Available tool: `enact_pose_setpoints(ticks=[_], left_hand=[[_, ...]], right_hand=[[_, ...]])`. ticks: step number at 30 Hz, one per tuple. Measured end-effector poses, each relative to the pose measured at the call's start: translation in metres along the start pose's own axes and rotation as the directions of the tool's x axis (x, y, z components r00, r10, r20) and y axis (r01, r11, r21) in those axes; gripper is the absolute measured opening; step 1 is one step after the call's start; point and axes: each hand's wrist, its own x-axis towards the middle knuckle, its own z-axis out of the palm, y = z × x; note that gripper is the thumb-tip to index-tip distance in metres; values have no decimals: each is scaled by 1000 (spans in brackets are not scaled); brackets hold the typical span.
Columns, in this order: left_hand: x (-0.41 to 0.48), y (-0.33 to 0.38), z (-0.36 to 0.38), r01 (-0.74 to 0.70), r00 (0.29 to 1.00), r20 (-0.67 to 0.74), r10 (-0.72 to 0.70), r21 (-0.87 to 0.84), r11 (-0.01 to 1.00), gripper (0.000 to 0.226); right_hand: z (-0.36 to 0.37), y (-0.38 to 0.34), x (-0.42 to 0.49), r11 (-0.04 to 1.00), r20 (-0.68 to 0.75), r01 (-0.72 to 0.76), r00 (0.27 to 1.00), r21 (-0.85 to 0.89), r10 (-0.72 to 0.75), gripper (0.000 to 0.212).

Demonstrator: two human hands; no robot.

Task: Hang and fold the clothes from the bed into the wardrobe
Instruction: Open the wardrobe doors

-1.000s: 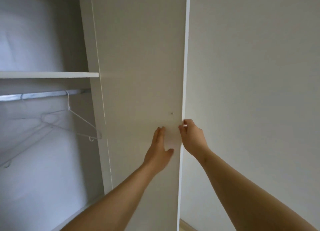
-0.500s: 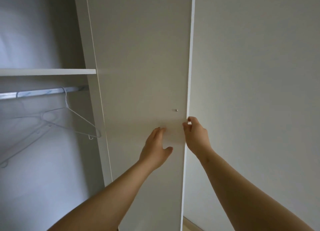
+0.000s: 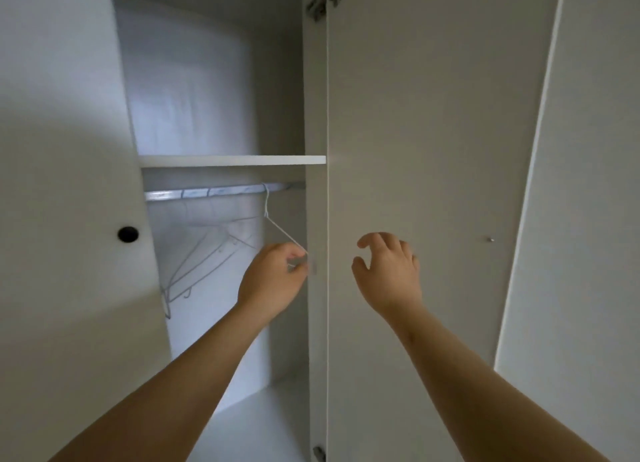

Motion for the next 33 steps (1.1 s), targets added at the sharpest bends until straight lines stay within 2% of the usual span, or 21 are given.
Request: enact_pose_setpoints(ticks=[7, 13, 20, 24, 28, 33], left_hand=[[-4, -66, -110, 83, 975, -215, -48, 160, 984, 21], [-1, -115, -170, 139, 923, -384, -18, 289, 947, 37], [20, -155, -177, 162, 969, -238, -73, 379, 911, 47], [31, -161, -170, 32, 999, -45, -12, 469, 883, 54], [35, -159, -169, 34, 998, -70, 2, 498, 867, 40], [34, -140, -176, 93, 996, -29, -89, 461, 882, 34]], right_hand=[[59, -106, 13, 980, 157, 127, 976, 154, -151, 32], [98, -174, 16, 928, 181, 200, 947, 314, -266, 28], [128, -202, 21, 911, 247, 179, 927, 372, -283, 26], [138, -202, 24, 924, 279, 146, 926, 354, -253, 25], [145, -201, 17, 922, 308, 127, 918, 365, -249, 26], [141, -191, 2, 913, 317, 112, 915, 392, -248, 26]])
